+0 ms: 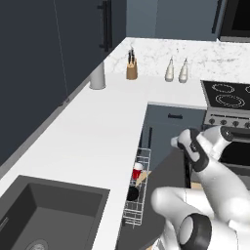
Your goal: Pick up the cup and bowl from the counter, place them in the dishwasher, and close the dishwasher door.
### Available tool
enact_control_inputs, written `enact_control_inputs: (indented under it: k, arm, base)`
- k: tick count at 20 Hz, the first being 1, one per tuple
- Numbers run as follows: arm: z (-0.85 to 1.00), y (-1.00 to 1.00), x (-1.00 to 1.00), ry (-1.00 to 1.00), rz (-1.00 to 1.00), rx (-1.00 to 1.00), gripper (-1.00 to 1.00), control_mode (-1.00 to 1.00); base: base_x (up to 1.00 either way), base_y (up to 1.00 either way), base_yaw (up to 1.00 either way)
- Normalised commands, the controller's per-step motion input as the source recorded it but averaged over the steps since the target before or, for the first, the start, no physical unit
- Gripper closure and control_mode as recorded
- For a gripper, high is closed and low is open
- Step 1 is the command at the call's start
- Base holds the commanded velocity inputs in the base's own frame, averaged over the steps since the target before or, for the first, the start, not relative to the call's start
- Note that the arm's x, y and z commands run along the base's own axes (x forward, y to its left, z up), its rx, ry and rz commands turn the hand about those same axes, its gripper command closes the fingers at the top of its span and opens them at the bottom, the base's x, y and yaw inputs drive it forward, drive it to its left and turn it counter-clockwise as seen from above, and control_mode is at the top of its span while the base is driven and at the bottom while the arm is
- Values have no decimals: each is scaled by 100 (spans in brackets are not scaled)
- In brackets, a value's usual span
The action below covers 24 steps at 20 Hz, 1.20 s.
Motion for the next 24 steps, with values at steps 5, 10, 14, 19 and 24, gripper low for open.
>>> enact_control_inputs:
  k: [5, 10, 14, 19, 24]
  arm:
    - [-2, -100, -89, 13, -9, 34, -100, -100]
    - [-1, -98, -64, 9, -8, 44, -100, -100]
    - [-36, -63, -21, 14, -5, 56, -100, -100]
    - [-58, -35, 0, 0, 3, 67, -100, -100]
    - [-73, -47, 2, 1, 9, 54, -100, -100]
  base:
    - [0, 0, 0]
    - [0, 0, 0]
    - [0, 0, 0]
    - [0, 0, 0]
    - [0, 0, 0]
